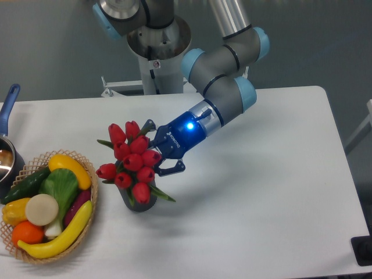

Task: Insert the flowers into the vase
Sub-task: 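Lower the tulip stems into the vase opening, then open the gripper to release the tulips in the vase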

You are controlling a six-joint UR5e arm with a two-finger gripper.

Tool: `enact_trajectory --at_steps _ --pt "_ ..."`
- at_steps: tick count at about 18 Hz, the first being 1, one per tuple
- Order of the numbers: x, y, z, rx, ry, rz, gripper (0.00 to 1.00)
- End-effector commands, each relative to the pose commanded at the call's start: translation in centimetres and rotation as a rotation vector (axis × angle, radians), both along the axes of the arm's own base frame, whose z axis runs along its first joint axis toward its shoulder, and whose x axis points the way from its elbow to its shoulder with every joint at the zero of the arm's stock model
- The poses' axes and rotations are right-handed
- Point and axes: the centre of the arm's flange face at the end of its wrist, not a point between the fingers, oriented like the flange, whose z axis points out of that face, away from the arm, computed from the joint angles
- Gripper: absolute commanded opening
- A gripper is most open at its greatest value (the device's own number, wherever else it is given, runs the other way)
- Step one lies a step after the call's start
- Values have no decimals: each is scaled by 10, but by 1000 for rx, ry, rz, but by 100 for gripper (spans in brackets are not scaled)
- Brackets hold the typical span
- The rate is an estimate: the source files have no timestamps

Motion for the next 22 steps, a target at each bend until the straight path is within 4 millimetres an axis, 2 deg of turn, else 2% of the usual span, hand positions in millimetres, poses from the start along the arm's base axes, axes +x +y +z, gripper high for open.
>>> enact_trajectory --at_steps 2,4,5,11,15,22 --pt "1 0 -1 4 10 -3 73" --pt "0 0 -1 5 11 -2 95" --pt "0 0 0 6 13 -2 100" --pt "-1 -2 3 -32 85 -1 100" --pt "-4 -6 15 -88 157 7 100" --pt "-5 -25 59 -191 354 51 100"
